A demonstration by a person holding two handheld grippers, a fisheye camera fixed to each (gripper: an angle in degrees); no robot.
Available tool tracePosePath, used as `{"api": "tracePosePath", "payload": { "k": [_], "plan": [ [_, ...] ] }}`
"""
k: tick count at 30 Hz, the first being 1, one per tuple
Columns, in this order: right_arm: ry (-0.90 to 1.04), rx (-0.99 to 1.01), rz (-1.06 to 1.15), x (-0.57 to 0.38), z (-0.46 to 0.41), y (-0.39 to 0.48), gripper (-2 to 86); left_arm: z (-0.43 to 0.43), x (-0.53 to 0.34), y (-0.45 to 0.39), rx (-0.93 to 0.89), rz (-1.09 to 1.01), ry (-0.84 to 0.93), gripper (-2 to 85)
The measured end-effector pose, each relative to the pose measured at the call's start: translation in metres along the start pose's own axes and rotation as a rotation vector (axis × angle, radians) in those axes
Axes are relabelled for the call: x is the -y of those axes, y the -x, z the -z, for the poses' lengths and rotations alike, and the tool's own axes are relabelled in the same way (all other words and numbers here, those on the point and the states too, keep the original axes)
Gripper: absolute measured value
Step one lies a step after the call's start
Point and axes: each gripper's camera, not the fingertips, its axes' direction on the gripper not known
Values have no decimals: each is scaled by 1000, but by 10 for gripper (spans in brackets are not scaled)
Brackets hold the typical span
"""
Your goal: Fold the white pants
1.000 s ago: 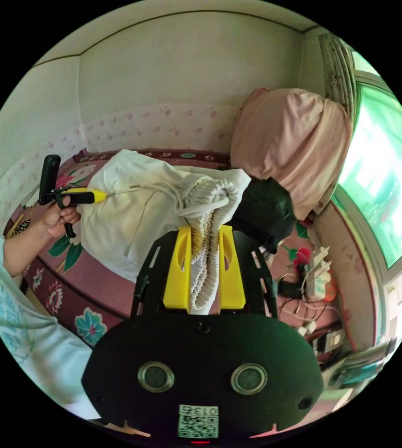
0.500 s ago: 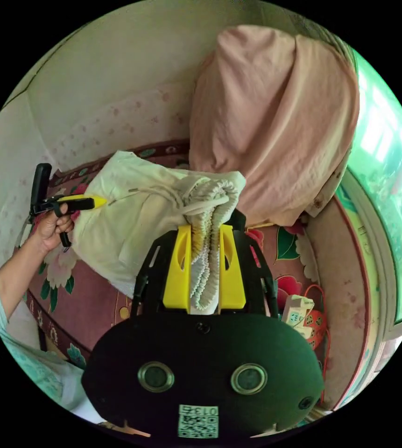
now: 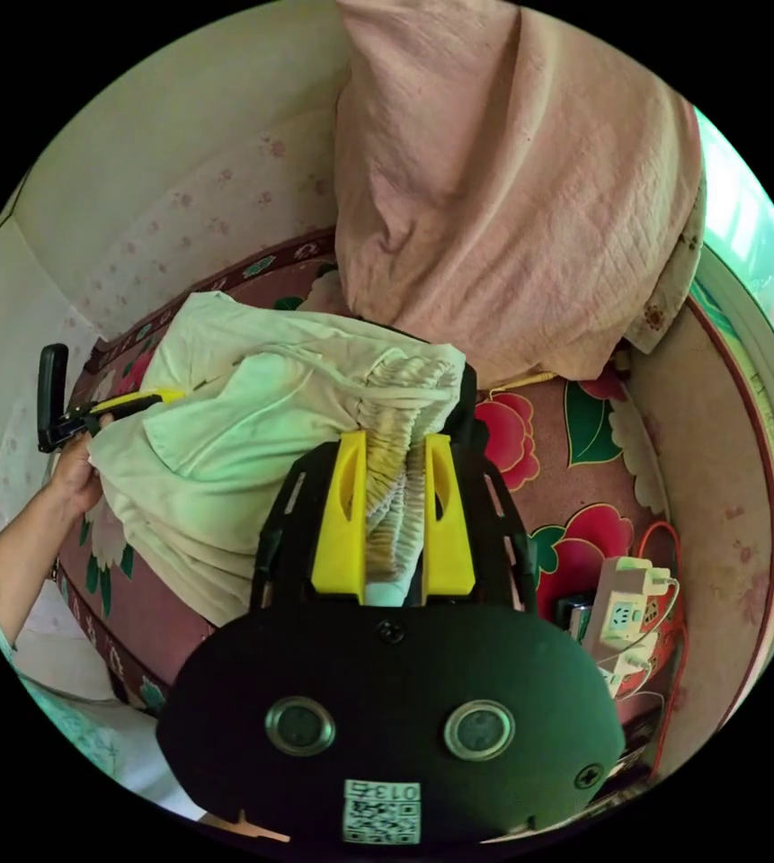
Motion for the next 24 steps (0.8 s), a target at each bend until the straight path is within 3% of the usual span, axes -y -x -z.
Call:
{"api": "tracePosePath", "payload": {
  "k": [4, 7, 11, 14, 17, 21, 24],
  "plan": [
    [-122, -111, -3, -15, 88, 22, 115, 58, -29, -28, 176, -70, -81, 93],
    [-290, -273, 77, -45, 186, 75, 81, 126, -81, -56, 357, -130, -225, 45],
    [-608, -417, 280, -118, 308, 209, 23, 204, -177, -97, 536, -199, -365, 4],
    [-742, -400, 372, -181, 337, 298, 10, 226, -256, -106, 623, -183, -360, -1],
    [-576, -333, 430, -225, 311, 375, 6, 221, -337, -95, 700, -123, -253, -3],
    [-325, -133, 352, -273, 258, 459, 4, 214, -439, -57, 548, 78, -44, -4],
    [-175, -57, 265, -291, 232, 508, 4, 215, -496, -41, 554, 181, 41, -5]
  ]
}}
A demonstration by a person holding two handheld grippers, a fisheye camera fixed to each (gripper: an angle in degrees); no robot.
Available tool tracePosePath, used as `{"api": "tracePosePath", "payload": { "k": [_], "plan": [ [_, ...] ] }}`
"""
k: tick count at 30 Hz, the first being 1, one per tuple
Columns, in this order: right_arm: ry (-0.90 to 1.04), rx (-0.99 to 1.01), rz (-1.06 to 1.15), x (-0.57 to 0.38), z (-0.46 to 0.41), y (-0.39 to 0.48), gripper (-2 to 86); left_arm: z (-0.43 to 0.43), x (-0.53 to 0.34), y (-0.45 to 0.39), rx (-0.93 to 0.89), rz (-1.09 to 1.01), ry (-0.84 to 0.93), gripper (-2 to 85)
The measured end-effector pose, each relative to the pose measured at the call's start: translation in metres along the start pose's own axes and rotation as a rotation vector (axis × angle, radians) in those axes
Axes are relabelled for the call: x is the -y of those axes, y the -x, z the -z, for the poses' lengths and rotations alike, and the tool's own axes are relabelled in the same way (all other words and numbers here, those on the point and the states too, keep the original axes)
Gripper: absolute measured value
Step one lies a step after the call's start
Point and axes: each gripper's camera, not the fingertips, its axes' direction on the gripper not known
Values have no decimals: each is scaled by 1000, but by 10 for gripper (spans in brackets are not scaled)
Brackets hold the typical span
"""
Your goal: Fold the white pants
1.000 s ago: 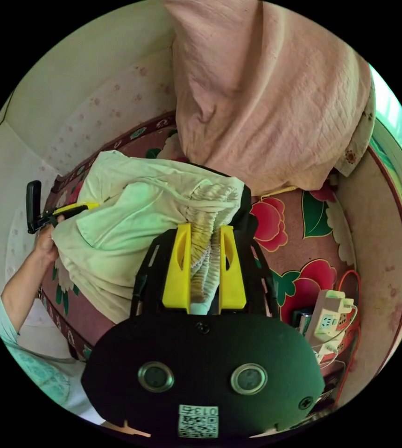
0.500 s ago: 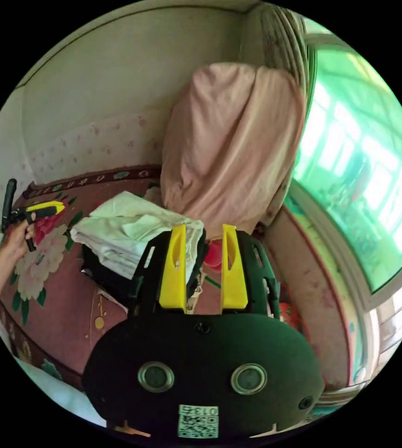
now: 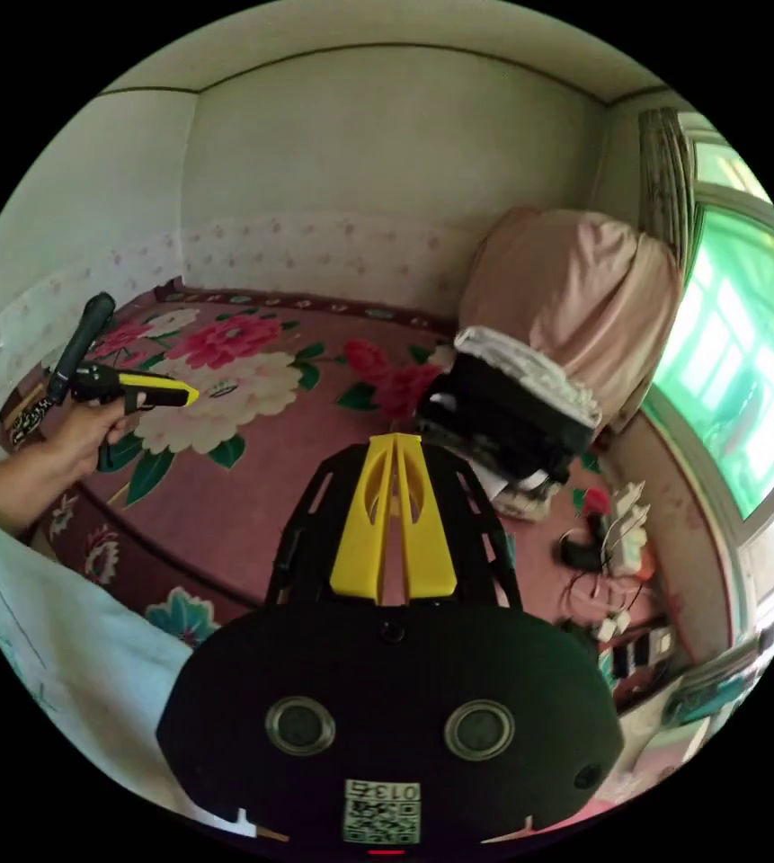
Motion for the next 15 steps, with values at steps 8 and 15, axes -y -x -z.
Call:
{"api": "tracePosePath", "payload": {
  "k": [8, 15],
  "plan": [
    [255, -51, -60, 26, -27, 107, 3, -10, -71, 49, -48, 34, 114, -4],
    [261, 6, -99, 60, -11, 157, 0, -22, -90, 69, 31, 86, 220, -4]
  ]
}}
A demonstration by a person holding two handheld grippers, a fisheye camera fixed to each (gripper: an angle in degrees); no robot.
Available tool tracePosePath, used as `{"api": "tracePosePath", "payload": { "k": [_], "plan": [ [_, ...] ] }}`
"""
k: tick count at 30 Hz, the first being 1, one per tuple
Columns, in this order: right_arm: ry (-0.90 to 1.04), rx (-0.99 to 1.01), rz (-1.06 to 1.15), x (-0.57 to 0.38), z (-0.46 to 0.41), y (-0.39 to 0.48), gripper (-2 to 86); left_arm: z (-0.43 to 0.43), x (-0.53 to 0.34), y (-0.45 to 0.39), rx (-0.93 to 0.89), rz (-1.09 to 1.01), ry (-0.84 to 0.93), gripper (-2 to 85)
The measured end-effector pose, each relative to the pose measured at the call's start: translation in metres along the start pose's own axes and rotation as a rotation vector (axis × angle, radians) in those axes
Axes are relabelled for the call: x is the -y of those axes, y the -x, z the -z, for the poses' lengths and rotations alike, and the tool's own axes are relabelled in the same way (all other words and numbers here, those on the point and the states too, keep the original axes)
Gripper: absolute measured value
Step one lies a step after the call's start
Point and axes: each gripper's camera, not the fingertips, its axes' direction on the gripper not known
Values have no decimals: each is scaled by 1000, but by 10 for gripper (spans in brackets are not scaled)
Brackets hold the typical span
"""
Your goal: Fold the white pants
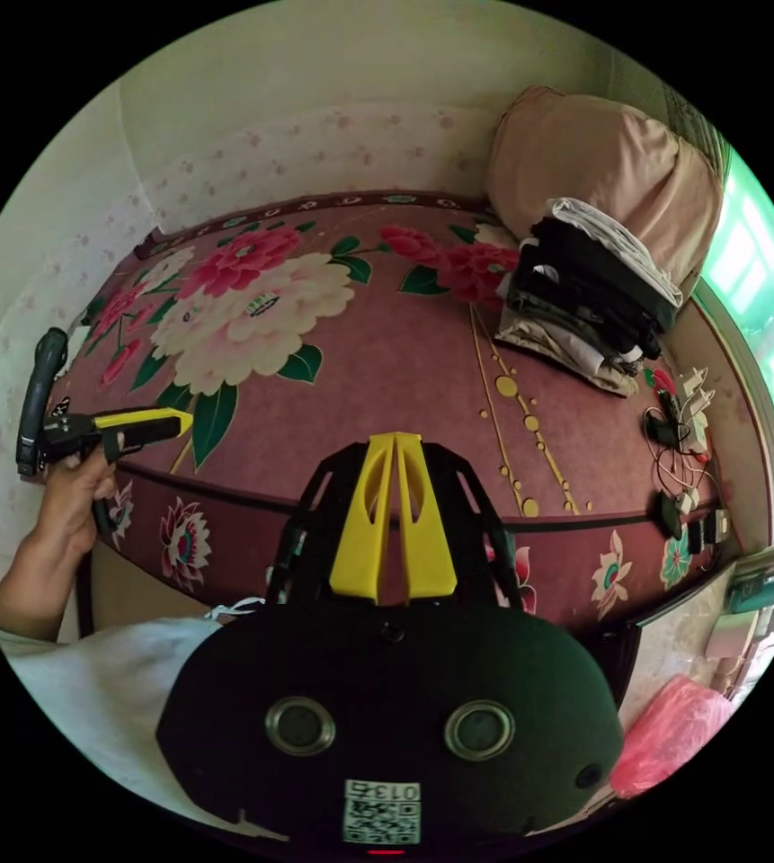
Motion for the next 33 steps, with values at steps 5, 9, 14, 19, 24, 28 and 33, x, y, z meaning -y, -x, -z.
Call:
{"api": "tracePosePath", "payload": {
  "k": [5, 9, 14, 19, 24, 28, 33],
  "plan": [
    [-56, -70, 38, 18, 26, 24, 0, -4, -3, -7, 43, -16, 12, -4],
    [-41, -56, 120, 37, 44, 39, 0, 6, -11, -2, -36, -2, -65, -4],
    [73, 33, 70, 61, 57, 38, 1, 13, -18, -3, 35, -12, -121, -4],
    [99, -38, 35, 76, 71, 40, 1, 6, -25, 16, -76, 66, -70, -3],
    [-7, 87, -36, 81, 107, 36, 0, 0, -36, 26, -52, 59, -59, -4],
    [85, 4, -5, 88, 120, 38, -1, -2, -45, 33, -82, 62, -68, -4],
    [71, -38, -16, 92, 148, 42, -2, 3, -60, 27, 68, 24, -133, -4]
  ]
}}
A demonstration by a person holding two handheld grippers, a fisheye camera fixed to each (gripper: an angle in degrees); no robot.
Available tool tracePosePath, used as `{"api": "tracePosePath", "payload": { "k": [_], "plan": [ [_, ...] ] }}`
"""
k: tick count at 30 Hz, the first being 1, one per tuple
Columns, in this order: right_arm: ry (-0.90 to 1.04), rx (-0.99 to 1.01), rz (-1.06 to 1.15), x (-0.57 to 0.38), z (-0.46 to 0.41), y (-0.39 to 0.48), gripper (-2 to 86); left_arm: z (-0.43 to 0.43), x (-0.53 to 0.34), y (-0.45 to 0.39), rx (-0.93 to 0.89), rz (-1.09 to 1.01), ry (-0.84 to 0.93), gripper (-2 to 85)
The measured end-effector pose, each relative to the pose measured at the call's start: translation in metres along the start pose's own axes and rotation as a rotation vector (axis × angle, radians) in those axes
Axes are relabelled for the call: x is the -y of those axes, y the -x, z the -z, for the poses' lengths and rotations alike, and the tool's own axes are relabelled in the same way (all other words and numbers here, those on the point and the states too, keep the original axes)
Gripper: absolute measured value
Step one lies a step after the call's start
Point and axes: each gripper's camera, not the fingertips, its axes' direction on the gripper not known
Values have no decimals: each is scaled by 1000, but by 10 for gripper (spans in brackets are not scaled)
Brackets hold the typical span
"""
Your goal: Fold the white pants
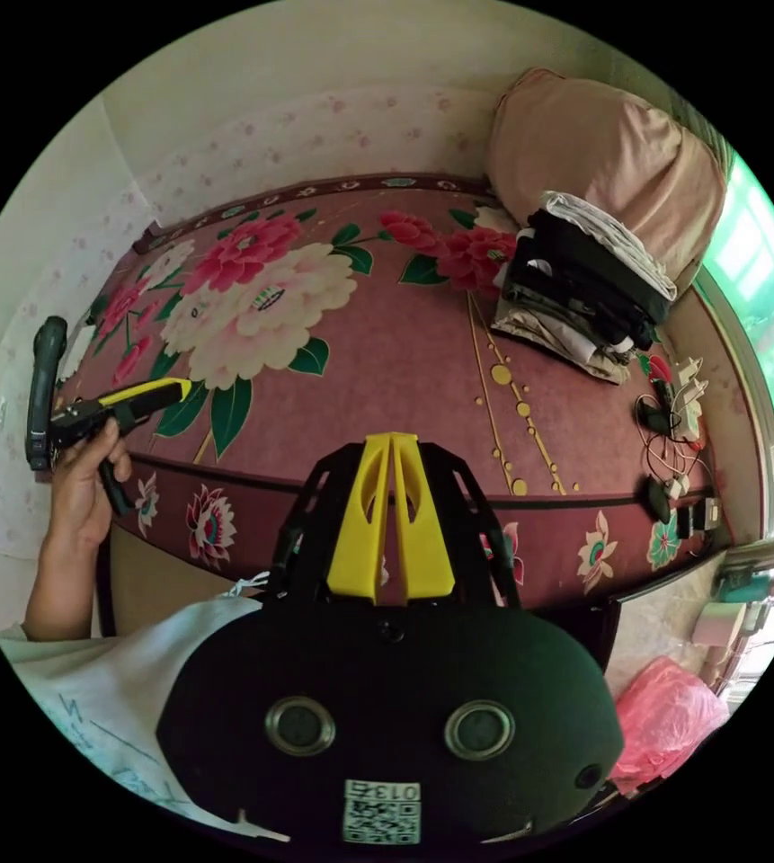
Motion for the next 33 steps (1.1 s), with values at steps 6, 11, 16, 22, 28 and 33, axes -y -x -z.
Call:
{"api": "tracePosePath", "payload": {
  "k": [6, 11, 16, 22, 28, 33],
  "plan": [
    [-155, -224, 65, -8, 42, 13, -2, -1, -12, 4, -212, 16, -29, -4],
    [-74, -167, -9, -8, 59, -3, 0, 1, -21, 0, -267, 19, -74, -4],
    [-64, -278, -129, -4, 73, -13, 0, -2, -23, -13, -189, -12, -22, -4],
    [-86, -85, -205, -9, 100, -29, 0, 3, -26, -25, -177, -11, -23, -3],
    [-81, -120, -260, -9, 116, -46, 1, 17, -35, -28, -193, -21, -84, -3],
    [-63, -131, -274, -7, 128, -54, 1, 23, -40, -37, -111, 21, -72, -3]
  ]
}}
